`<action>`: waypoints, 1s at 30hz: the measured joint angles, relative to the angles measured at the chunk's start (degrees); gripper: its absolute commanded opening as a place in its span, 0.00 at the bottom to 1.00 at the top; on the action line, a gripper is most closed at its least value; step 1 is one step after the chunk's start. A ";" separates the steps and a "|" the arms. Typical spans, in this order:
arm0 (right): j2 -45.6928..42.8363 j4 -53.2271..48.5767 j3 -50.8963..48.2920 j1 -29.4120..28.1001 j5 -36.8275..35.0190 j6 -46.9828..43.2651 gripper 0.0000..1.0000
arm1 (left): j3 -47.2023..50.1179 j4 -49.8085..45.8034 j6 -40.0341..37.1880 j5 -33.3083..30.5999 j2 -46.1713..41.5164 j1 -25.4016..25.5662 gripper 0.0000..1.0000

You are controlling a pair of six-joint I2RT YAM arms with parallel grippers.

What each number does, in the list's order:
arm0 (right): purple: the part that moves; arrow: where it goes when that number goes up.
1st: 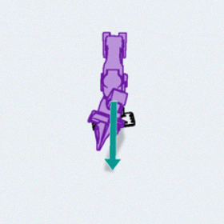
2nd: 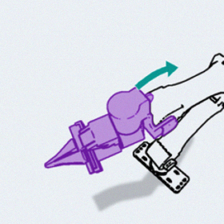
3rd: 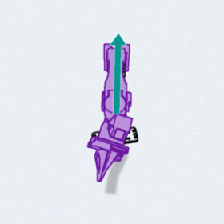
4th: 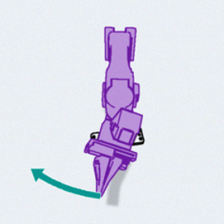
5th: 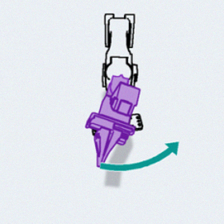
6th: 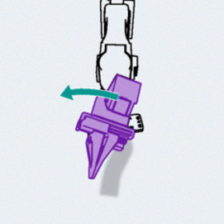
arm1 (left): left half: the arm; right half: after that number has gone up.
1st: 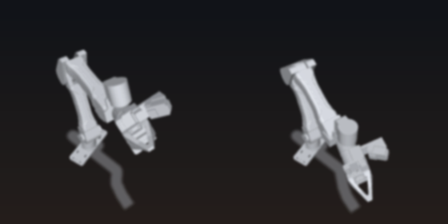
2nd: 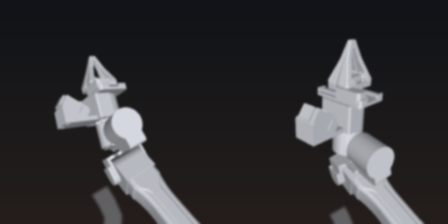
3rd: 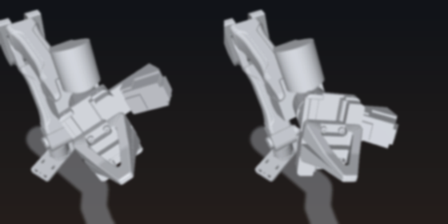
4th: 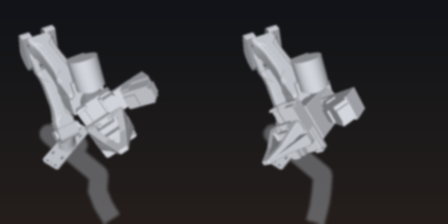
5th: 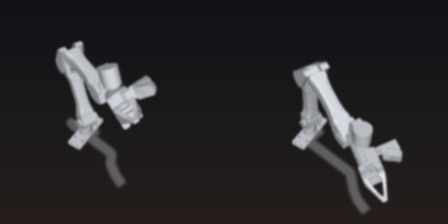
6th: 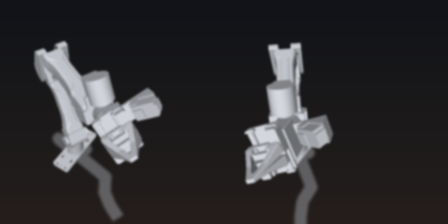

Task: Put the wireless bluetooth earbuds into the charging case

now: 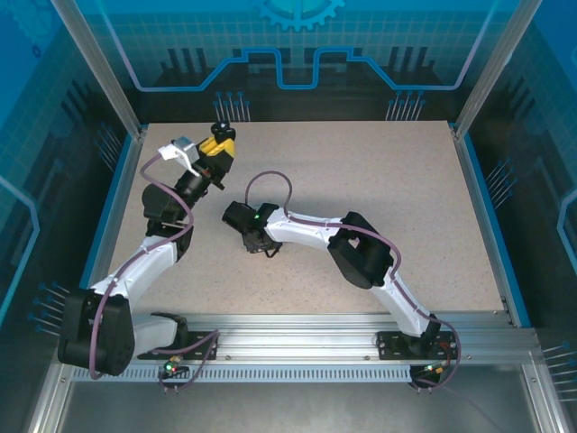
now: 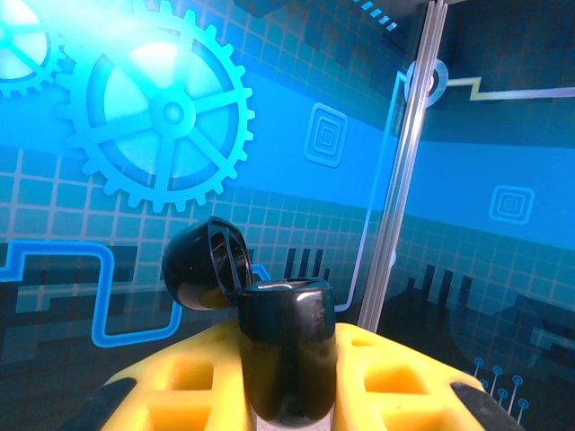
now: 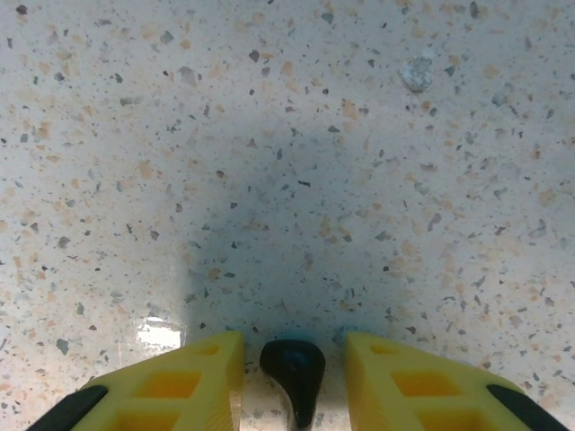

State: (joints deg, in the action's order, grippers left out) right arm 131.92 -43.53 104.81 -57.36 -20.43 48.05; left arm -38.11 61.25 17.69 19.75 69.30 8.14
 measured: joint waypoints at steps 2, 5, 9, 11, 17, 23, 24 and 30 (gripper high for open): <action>0.00 0.09 -0.02 -0.02 0.02 0.00 0.34 | 0.00 -0.20 0.00 0.00 0.00 0.11 0.00; 0.00 0.13 -0.02 -0.02 0.04 -0.02 0.33 | 0.00 -0.46 -0.02 0.00 0.00 0.20 0.00; 0.00 0.31 0.02 -0.02 0.28 -0.09 0.29 | 0.00 -0.61 -0.02 0.00 0.00 0.28 0.00; 0.00 0.42 0.02 -0.02 0.48 -0.07 0.28 | 0.00 -0.61 -0.02 0.00 0.00 0.28 0.00; 0.00 0.63 0.02 -0.02 0.87 -0.09 0.22 | 0.00 -0.61 -0.02 0.00 0.00 0.28 0.00; -0.11 0.68 0.00 0.00 0.85 -0.26 0.18 | 0.00 -0.66 -0.02 0.00 0.00 0.33 0.00; -0.24 0.74 -0.17 0.02 0.85 -0.28 0.18 | 0.00 -0.66 -0.02 0.02 0.00 0.39 0.00; -2.43 1.01 -2.97 0.17 0.22 -0.50 0.18 | -0.52 -1.03 -0.02 0.04 0.00 0.76 0.00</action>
State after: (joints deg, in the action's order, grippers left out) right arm 129.49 -42.52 101.84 -57.19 -20.21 47.55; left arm -38.63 60.23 17.67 19.79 69.30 8.91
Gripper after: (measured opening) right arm 0.179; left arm 0.222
